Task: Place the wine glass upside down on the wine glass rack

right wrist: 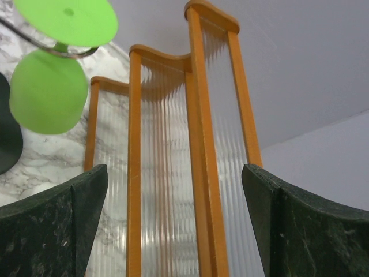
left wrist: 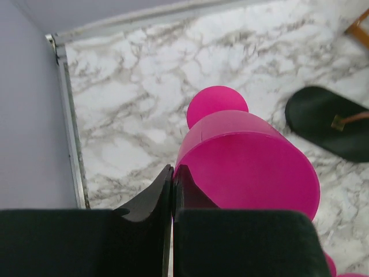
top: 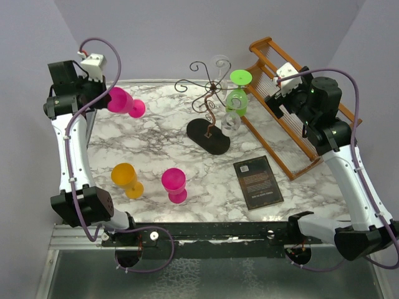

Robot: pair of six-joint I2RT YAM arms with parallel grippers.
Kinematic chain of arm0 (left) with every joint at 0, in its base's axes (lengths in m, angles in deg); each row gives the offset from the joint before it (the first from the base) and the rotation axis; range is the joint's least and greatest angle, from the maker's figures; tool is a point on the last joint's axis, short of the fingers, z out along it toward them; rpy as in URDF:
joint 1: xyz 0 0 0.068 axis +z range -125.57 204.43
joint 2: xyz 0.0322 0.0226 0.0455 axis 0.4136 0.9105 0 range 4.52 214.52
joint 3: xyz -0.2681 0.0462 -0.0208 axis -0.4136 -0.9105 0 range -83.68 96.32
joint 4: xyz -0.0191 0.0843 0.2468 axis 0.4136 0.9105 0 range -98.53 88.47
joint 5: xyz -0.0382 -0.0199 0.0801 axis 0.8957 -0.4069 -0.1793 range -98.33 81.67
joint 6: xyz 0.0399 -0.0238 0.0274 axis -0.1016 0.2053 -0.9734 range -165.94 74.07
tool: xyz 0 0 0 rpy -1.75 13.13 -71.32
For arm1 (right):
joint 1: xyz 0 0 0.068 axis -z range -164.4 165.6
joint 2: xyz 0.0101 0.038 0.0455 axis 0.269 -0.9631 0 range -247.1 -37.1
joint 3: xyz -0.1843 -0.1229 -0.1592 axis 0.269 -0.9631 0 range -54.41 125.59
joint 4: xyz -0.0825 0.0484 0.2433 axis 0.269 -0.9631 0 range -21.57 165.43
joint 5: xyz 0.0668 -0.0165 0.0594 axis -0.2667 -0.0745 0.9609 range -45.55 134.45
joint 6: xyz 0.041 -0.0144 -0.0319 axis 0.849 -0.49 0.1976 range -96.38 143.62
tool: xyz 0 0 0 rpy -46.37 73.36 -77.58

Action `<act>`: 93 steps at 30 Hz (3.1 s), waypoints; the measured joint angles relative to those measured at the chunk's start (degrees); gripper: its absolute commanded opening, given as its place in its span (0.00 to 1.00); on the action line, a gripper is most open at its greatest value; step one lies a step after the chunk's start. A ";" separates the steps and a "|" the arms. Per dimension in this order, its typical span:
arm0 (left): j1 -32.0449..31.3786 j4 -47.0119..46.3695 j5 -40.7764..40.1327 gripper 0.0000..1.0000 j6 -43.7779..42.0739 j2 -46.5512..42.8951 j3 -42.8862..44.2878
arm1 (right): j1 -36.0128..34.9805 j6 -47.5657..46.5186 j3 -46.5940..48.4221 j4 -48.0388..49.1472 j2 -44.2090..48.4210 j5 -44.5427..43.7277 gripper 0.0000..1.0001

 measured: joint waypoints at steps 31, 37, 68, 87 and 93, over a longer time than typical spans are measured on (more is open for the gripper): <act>-23.32 -26.03 1.07 0.00 32.35 2.49 18.27 | -12.26 15.98 38.21 -6.78 -24.22 12.41 0.76; -23.98 -28.68 4.02 0.00 36.70 2.16 15.61 | -12.11 27.39 38.75 -3.96 -24.30 15.76 0.68; -24.85 -36.50 14.43 0.02 44.15 -1.07 8.04 | -12.20 45.03 36.13 0.52 -26.23 17.33 0.01; -24.94 -29.77 9.81 0.81 32.28 -5.46 5.29 | -10.49 28.04 31.04 1.90 -20.00 3.67 0.01; -24.92 -23.80 -0.66 0.96 21.57 -8.33 5.31 | -10.49 16.87 30.77 1.60 -15.61 3.74 0.01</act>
